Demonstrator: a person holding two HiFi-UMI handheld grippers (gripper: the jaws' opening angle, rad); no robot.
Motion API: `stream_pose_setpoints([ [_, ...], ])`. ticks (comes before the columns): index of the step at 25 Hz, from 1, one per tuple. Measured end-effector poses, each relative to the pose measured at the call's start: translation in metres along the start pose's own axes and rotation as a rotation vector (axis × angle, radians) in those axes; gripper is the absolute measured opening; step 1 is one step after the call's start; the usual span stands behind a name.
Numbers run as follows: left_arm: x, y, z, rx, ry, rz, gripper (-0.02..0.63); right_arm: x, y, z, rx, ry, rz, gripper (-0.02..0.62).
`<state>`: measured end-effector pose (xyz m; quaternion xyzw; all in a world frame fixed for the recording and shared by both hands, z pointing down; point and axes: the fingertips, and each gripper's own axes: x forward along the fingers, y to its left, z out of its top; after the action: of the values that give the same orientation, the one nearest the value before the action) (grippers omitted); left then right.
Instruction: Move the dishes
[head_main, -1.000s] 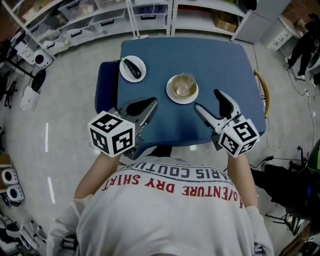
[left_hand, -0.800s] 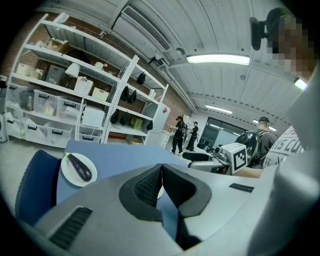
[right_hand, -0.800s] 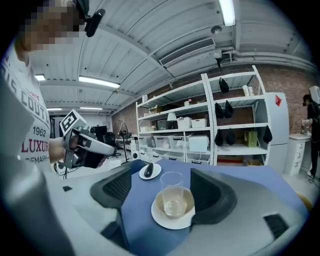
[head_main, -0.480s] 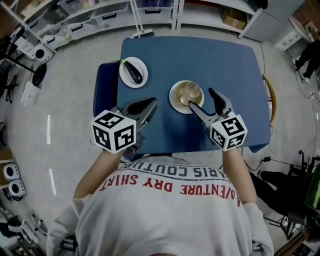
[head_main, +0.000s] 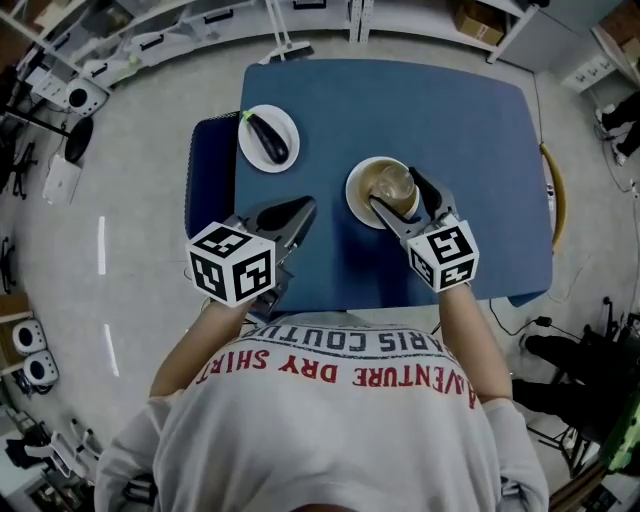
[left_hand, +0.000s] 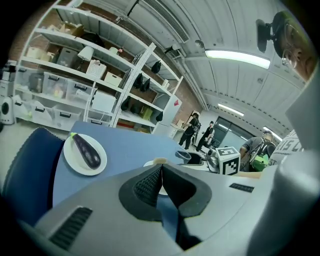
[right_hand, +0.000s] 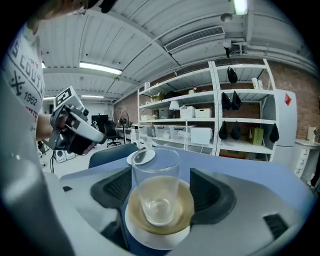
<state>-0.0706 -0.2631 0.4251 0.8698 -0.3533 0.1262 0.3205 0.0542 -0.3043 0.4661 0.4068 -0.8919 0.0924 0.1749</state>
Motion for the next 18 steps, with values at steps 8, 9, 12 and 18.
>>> stream_pose_setpoints([
  [8, 0.006, 0.004, -0.005, -0.013, 0.016, -0.014, 0.026, 0.007, 0.004, 0.001, -0.006, -0.008, 0.010, 0.337],
  [9, 0.006, 0.004, -0.005, -0.012, 0.018, -0.014, 0.026, 0.007, 0.004, 0.002, -0.005, -0.011, 0.010, 0.311],
  [12, 0.007, 0.005, -0.006, -0.010, 0.026, -0.011, 0.028, 0.005, 0.003, 0.003, -0.007, -0.019, 0.005, 0.288],
  [18, 0.011, 0.008, -0.010, -0.018, 0.039, -0.012, 0.026, 0.008, 0.000, 0.002, -0.010, -0.019, 0.009, 0.286],
])
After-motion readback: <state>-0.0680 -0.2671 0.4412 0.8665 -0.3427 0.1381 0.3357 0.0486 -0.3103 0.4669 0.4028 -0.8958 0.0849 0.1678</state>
